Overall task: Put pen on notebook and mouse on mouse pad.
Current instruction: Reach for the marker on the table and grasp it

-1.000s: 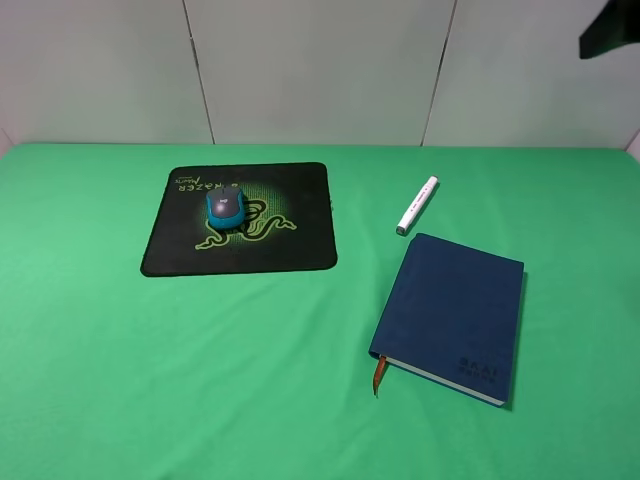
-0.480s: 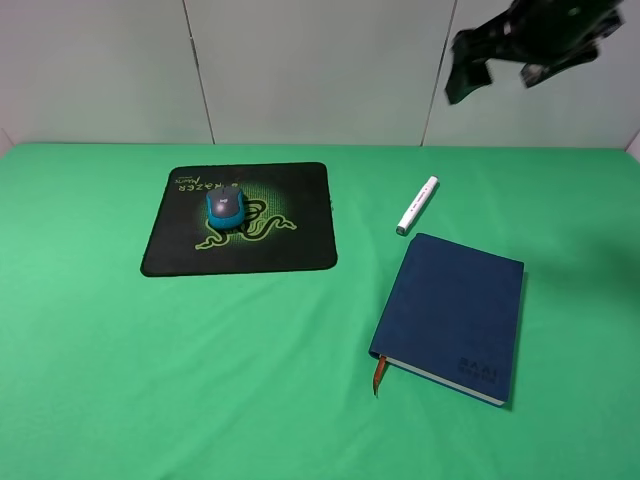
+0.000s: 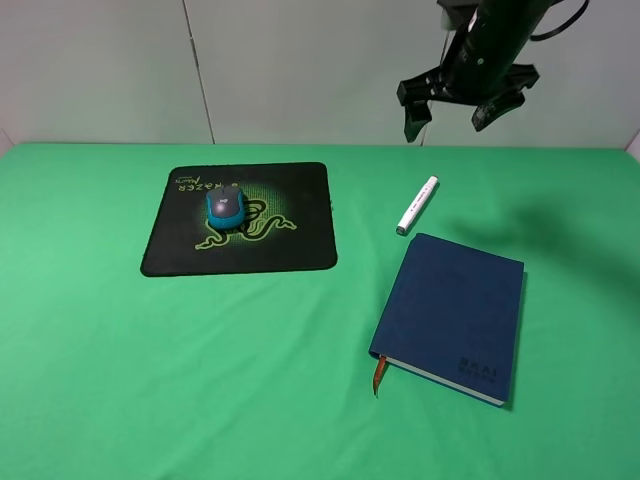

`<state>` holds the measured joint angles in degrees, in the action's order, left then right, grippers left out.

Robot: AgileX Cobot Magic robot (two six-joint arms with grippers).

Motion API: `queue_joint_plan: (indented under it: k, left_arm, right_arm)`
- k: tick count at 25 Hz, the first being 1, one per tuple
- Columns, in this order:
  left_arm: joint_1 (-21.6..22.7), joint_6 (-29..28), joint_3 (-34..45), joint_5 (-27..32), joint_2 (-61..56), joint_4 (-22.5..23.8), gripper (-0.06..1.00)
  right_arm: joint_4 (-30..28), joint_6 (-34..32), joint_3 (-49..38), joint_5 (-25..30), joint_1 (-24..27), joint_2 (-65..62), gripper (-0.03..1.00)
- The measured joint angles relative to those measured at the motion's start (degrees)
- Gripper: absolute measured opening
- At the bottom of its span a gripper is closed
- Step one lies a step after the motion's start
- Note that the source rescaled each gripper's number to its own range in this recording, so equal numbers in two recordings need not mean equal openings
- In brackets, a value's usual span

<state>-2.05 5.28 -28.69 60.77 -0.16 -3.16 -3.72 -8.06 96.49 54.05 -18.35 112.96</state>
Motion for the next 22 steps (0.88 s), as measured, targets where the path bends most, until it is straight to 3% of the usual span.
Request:
queue_joint_plan:
  k: [22]
  left_arm:
    - [0.0, 0.0, 0.0, 0.0, 0.0, 0.0, 1.0]
  right_arm:
    - [-0.55, -5.64, 2.58, -3.85, 1.48, 16.09, 1.0]
